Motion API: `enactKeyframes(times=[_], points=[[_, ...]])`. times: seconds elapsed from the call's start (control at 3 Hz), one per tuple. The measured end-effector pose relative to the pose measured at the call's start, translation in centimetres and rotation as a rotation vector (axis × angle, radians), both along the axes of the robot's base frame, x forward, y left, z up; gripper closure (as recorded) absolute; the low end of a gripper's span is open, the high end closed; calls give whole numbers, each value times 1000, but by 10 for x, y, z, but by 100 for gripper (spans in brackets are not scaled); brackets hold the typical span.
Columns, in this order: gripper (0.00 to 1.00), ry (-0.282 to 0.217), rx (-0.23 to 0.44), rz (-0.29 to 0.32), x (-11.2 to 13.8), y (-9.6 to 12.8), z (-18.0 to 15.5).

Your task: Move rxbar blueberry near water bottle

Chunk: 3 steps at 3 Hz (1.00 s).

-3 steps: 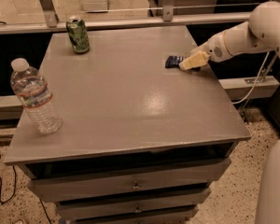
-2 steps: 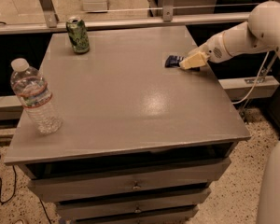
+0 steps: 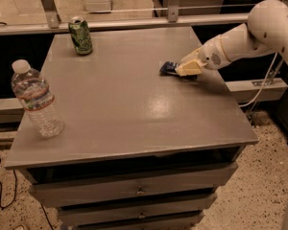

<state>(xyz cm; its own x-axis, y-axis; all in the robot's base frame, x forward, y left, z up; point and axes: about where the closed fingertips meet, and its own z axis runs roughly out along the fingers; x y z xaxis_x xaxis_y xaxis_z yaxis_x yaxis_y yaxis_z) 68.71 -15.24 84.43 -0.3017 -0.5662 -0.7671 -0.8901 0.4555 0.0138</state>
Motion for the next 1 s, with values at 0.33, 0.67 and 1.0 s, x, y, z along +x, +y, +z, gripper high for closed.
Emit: enactKeyframes(times=[0.33,0.67,1.0], points=[[100,-13,66,100,-30,35,21],[100,-28,144,204,-65,77,41],[100,-38,208,295,-98,124,51]])
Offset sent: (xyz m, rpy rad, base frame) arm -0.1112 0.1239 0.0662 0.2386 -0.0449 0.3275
